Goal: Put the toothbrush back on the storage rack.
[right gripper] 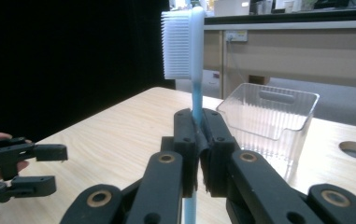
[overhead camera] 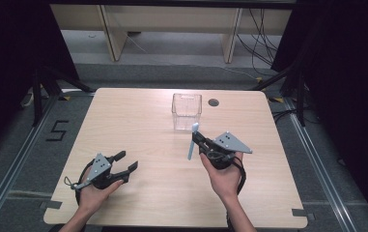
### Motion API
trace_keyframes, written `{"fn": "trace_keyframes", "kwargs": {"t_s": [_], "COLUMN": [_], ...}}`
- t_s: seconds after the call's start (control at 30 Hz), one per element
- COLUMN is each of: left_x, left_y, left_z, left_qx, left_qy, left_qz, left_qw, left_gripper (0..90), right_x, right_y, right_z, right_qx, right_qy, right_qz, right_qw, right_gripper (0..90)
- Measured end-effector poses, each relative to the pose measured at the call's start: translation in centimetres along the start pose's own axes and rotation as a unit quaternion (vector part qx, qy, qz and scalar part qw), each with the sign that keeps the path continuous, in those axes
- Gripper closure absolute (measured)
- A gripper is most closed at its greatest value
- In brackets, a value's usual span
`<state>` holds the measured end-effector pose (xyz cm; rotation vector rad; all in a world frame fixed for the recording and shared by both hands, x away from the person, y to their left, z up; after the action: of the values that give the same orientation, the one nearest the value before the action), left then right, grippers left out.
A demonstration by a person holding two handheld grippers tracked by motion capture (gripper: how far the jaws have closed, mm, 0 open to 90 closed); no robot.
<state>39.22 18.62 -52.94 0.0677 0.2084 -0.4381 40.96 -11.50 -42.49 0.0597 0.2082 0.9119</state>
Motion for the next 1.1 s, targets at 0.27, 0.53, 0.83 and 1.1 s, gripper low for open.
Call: {"fn": "trace_keyframes", "kwargs": {"t_s": [0.27,0.53,0.83,1.1], "left_x": [0.1,0.1,0.3,0.2], "left_y": [0.0,0.0,0.0,-0.1], "left_z": [-0.3,-0.3,-0.3,-0.3], "left_qx": [-0.001,-0.004,-0.006,-0.002], "left_qy": [-0.004,-0.008,-0.016,-0.018], "left_qz": [0.002,0.006,0.012,0.013], "left_qw": [1.0000,0.9999,0.9998,0.9998], "left_gripper": [34.2,33.6,33.2,32.8], "right_x": [-0.1,-0.1,-0.2,0.1], "right_y": [-0.9,-1.8,-2.7,-3.3], "right_z": [0.9,2.2,3.3,4.0], "right_qx": [0.005,-0.001,-0.005,-0.011], "right_qy": [-0.004,-0.009,-0.015,-0.015], "right_qz": [-0.012,-0.020,-0.028,-0.032], "right_qw": [0.9999,0.9998,0.9995,0.9993], "right_gripper": [86.1,86.1,86.1,86.0]}}
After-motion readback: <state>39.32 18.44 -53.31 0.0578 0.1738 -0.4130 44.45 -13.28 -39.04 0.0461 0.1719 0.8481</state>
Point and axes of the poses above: each handheld gripper's, and its own axes: x roughly forward along the jaws, z roughly out of its top, y roughly to its left, the point moved 5 cm from there along x, roughly forward along the jaws, and after that the axes turned 14 degrees about z, right-handed, at the moved point
